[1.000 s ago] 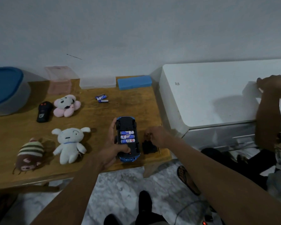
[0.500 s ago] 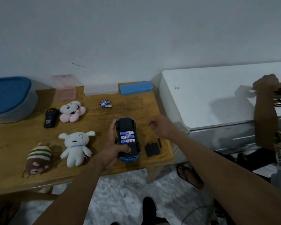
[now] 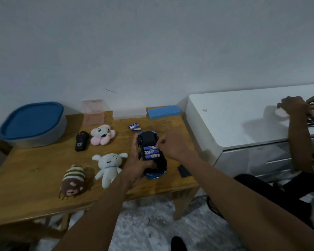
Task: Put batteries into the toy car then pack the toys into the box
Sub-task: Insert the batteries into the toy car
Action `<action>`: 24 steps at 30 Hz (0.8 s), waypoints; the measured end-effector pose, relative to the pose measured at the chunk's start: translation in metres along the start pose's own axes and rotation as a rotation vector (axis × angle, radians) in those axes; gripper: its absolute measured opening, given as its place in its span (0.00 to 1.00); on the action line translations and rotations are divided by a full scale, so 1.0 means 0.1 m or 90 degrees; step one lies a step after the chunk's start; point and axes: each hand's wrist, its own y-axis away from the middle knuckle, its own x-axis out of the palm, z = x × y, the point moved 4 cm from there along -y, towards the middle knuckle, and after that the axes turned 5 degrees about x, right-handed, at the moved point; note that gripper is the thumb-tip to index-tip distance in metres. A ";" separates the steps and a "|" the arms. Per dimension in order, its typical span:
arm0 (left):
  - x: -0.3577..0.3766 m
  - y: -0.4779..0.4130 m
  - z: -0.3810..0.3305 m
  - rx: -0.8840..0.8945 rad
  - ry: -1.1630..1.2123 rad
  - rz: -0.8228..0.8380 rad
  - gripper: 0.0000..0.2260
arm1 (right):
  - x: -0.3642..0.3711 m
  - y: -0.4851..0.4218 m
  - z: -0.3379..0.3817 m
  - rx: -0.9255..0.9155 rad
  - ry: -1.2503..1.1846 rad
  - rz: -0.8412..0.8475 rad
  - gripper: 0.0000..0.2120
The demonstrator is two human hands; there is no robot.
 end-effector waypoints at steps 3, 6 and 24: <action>-0.02 0.08 -0.01 0.024 -0.010 -0.005 0.51 | 0.09 0.04 0.04 0.097 -0.023 -0.041 0.10; -0.04 0.15 -0.02 0.062 -0.021 -0.016 0.51 | 0.16 0.07 0.07 0.201 -0.114 -0.036 0.12; -0.10 0.21 -0.17 0.016 0.009 0.012 0.52 | 0.04 0.33 0.26 0.282 -0.493 0.032 0.09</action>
